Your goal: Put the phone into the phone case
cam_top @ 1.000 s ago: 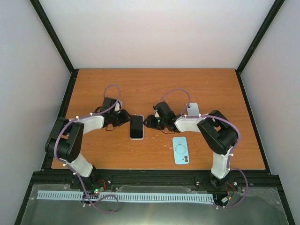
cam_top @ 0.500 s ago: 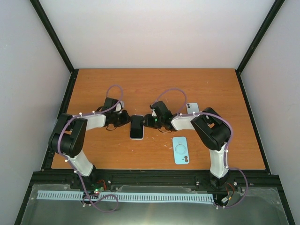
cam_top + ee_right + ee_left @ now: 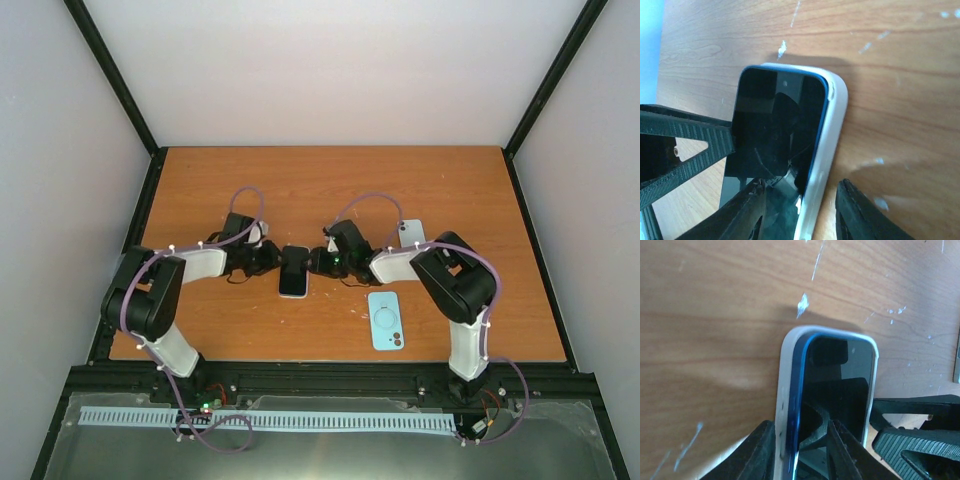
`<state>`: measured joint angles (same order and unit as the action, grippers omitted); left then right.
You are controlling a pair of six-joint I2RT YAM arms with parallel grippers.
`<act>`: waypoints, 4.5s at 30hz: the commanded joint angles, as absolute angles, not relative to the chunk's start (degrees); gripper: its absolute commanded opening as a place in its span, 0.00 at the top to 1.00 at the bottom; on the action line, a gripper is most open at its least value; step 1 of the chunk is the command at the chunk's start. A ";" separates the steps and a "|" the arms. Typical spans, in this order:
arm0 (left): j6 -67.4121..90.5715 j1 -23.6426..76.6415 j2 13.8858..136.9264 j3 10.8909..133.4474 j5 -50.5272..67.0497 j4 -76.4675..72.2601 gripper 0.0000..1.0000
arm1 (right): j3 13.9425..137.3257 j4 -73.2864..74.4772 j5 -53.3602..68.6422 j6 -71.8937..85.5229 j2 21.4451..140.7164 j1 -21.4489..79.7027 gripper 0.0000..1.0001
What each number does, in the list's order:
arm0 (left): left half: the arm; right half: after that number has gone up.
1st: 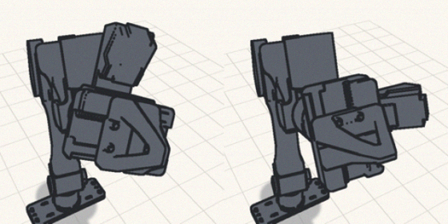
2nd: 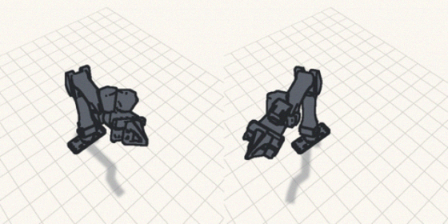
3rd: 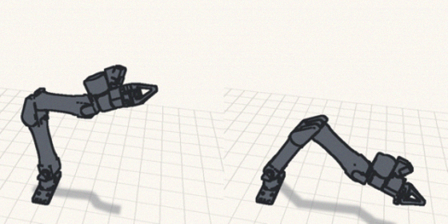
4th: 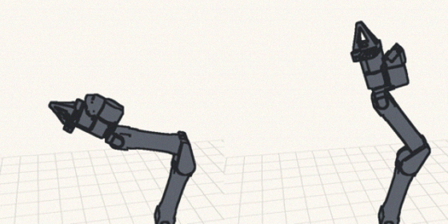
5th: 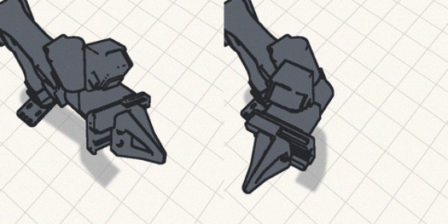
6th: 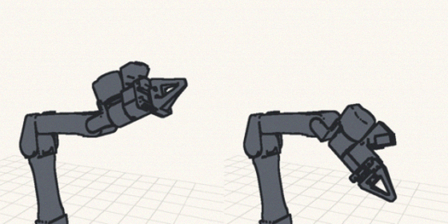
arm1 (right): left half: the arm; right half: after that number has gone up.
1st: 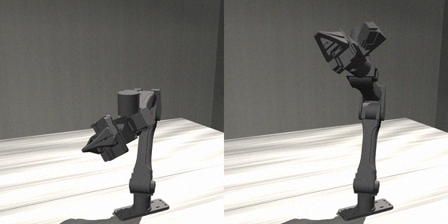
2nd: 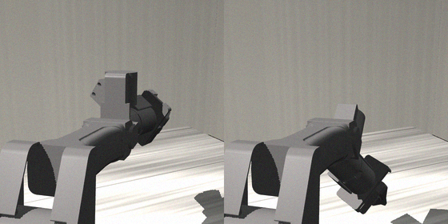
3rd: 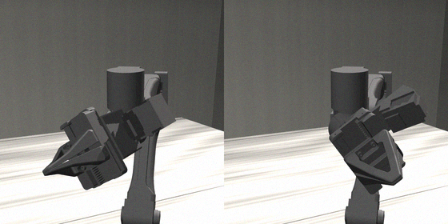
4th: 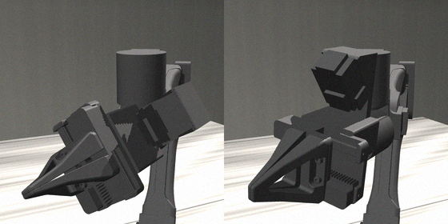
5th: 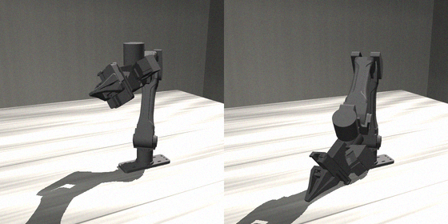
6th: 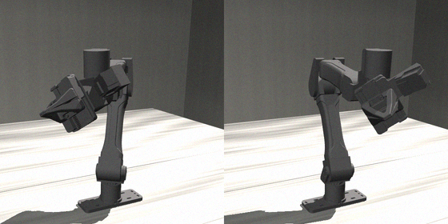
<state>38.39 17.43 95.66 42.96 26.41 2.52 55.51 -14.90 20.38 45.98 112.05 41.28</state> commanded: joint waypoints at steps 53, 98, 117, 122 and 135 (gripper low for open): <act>46.40 17.75 86.21 28.22 37.39 -6.68 0.78 | 45.75 -42.95 30.90 71.57 109.63 45.09 0.52; 58.08 17.29 45.47 25.12 53.08 -11.07 0.15 | 32.45 -58.41 30.75 72.43 80.18 45.18 0.84; 69.65 17.40 43.33 19.83 58.37 -32.81 0.89 | 31.77 -64.95 31.96 78.08 78.39 45.69 0.81; 62.97 17.42 43.24 22.93 55.97 -22.08 1.00 | 31.58 -63.81 31.65 77.34 78.30 45.79 0.76; 65.56 17.38 40.66 21.93 55.89 -23.26 0.69 | 30.95 -65.45 32.07 78.21 77.82 45.79 0.81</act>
